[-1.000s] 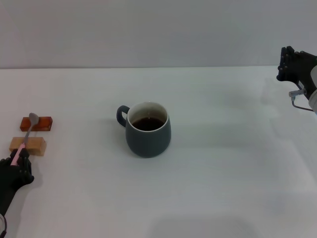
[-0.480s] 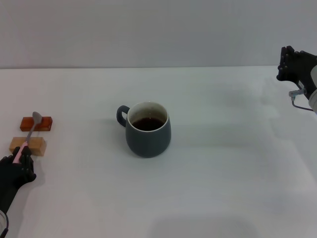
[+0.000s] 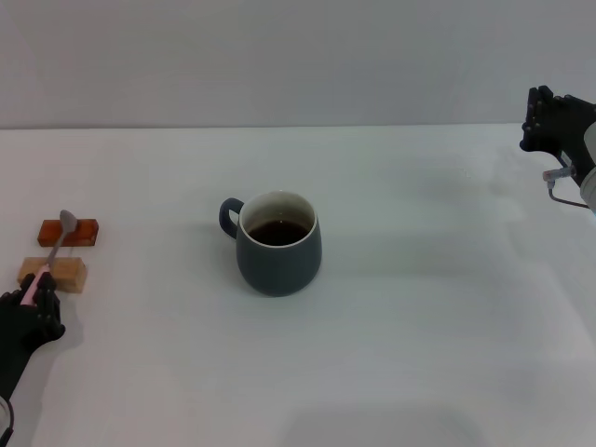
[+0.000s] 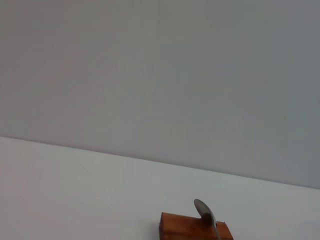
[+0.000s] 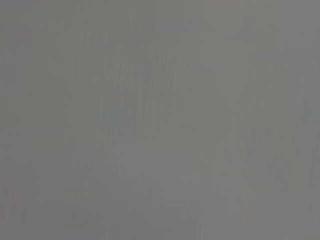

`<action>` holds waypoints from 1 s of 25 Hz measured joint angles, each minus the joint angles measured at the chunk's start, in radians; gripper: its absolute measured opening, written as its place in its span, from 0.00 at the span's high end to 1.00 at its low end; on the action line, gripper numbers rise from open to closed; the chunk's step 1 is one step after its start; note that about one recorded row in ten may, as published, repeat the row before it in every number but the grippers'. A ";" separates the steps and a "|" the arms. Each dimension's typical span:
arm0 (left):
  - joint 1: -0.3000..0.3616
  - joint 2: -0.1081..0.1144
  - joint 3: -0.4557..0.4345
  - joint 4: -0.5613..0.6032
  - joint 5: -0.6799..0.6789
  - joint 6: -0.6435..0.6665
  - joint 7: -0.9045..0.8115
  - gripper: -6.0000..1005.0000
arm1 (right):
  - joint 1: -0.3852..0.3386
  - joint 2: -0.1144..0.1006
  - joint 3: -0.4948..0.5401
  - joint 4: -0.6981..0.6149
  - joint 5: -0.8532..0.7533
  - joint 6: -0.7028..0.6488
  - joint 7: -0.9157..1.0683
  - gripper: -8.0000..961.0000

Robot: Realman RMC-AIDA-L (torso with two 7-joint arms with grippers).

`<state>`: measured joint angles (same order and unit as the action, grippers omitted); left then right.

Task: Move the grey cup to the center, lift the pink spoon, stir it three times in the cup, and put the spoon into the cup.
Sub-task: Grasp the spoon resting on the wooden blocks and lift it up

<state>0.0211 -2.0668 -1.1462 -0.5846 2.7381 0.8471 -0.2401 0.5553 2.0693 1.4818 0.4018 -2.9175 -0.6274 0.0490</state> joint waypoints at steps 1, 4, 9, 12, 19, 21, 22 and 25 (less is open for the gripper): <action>0.000 0.001 0.000 0.000 0.000 0.002 -0.001 0.85 | 0.000 0.000 0.000 0.000 0.000 0.000 0.000 0.94; 0.000 0.001 -0.001 0.000 0.000 0.004 -0.002 0.85 | 0.000 0.000 0.000 0.000 0.000 0.000 0.000 0.94; 0.000 0.001 -0.003 0.000 0.000 0.009 -0.003 0.85 | 0.002 0.000 0.000 0.000 0.000 0.000 0.000 0.94; 0.000 0.001 -0.005 0.000 0.000 0.012 -0.005 0.85 | 0.004 0.000 0.000 0.000 0.000 0.000 0.000 0.94; 0.000 0.001 -0.007 -0.012 0.000 0.026 -0.007 0.85 | 0.006 0.000 0.001 0.000 0.000 0.000 0.000 0.94; 0.000 0.001 -0.007 -0.012 0.000 0.029 -0.007 0.85 | 0.006 0.000 0.002 -0.001 0.000 0.000 0.000 0.94; 0.000 0.001 -0.007 -0.012 0.000 0.033 -0.007 0.85 | 0.006 0.000 0.003 -0.001 0.000 0.000 0.000 0.94; 0.000 0.002 -0.008 -0.018 0.000 0.037 -0.007 0.85 | 0.006 0.000 0.006 -0.002 0.000 0.000 0.000 0.94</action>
<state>0.0215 -2.0651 -1.1542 -0.6030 2.7381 0.8846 -0.2470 0.5615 2.0693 1.4875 0.3995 -2.9175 -0.6274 0.0490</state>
